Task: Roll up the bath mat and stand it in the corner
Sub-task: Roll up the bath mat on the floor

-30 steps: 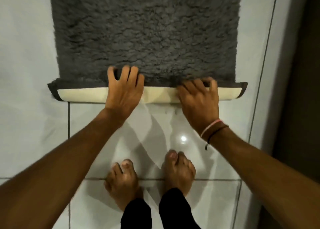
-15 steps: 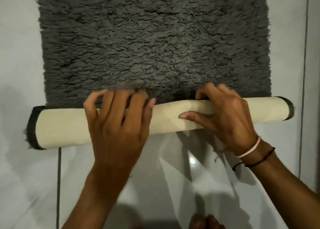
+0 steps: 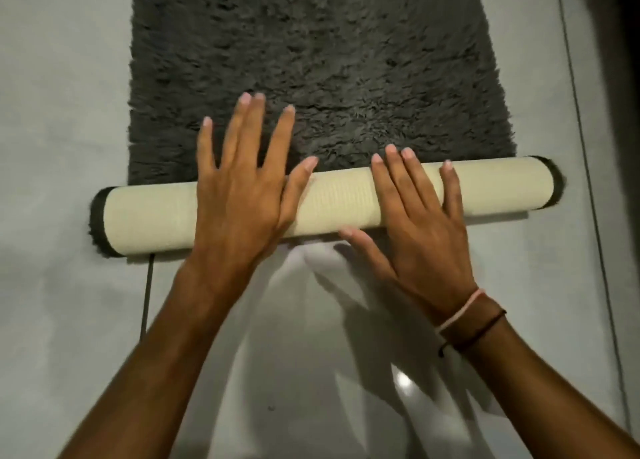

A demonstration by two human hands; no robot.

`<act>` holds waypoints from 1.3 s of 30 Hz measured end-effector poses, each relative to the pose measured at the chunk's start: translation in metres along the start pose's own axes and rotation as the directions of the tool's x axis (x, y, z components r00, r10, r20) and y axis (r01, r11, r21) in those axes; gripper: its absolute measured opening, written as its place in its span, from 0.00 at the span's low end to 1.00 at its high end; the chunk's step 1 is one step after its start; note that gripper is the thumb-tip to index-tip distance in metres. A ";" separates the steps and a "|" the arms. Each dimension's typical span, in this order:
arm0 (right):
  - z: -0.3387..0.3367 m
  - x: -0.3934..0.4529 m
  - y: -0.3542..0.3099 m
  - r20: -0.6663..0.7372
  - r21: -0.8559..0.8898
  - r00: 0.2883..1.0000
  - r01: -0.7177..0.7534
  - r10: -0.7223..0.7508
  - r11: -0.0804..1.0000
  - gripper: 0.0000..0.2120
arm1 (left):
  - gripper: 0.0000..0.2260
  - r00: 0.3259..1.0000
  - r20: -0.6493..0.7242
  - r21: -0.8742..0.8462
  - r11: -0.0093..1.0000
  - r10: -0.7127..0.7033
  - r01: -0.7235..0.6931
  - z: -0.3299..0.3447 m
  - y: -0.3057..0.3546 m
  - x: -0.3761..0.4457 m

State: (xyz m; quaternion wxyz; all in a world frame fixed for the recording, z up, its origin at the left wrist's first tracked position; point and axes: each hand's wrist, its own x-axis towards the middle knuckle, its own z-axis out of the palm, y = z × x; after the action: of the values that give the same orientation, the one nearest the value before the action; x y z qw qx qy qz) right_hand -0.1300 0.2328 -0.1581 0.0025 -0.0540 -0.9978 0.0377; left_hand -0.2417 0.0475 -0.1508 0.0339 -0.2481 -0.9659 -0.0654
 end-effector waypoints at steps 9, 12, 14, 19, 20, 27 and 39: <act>-0.030 0.091 0.018 -0.159 0.172 0.986 -0.014 0.042 0.985 0.35 | 0.43 0.995 0.099 0.109 0.993 0.026 -0.037 0.015 -0.015 -0.014; -0.025 0.081 0.031 -0.060 0.111 0.998 0.017 -0.011 0.994 0.45 | 0.47 0.990 0.144 -0.015 1.000 0.005 -0.003 0.004 -0.032 0.058; -0.020 0.100 0.041 0.063 0.052 0.997 0.048 -0.051 0.998 0.54 | 0.48 0.978 0.205 -0.182 0.983 0.028 0.010 -0.007 -0.047 0.095; -0.015 0.168 0.054 0.064 -0.038 0.997 0.051 -0.049 0.998 0.55 | 0.50 0.941 0.249 0.010 0.971 0.229 -0.239 -0.021 -0.068 0.122; -0.014 0.174 0.054 0.036 -0.050 0.998 0.048 -0.046 0.998 0.50 | 0.49 0.937 0.279 0.057 0.970 0.212 -0.236 -0.023 -0.066 0.128; -0.021 0.144 0.035 -0.039 -0.021 0.998 -0.041 0.040 0.999 0.33 | 0.32 0.950 0.265 0.070 0.979 0.167 -0.192 -0.044 -0.047 0.107; -0.017 -0.046 -0.003 -0.160 0.131 0.987 0.008 0.013 0.991 0.33 | 0.43 0.812 0.551 -0.287 0.957 0.196 -0.036 -0.065 -0.057 0.002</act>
State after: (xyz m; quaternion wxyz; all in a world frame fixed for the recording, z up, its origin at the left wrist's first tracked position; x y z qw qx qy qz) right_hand -0.0843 0.2265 -0.1414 0.0861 -0.0579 -0.9897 0.0985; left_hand -0.2684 -0.0103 -0.0930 -0.2874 -0.3174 -0.8966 -0.1133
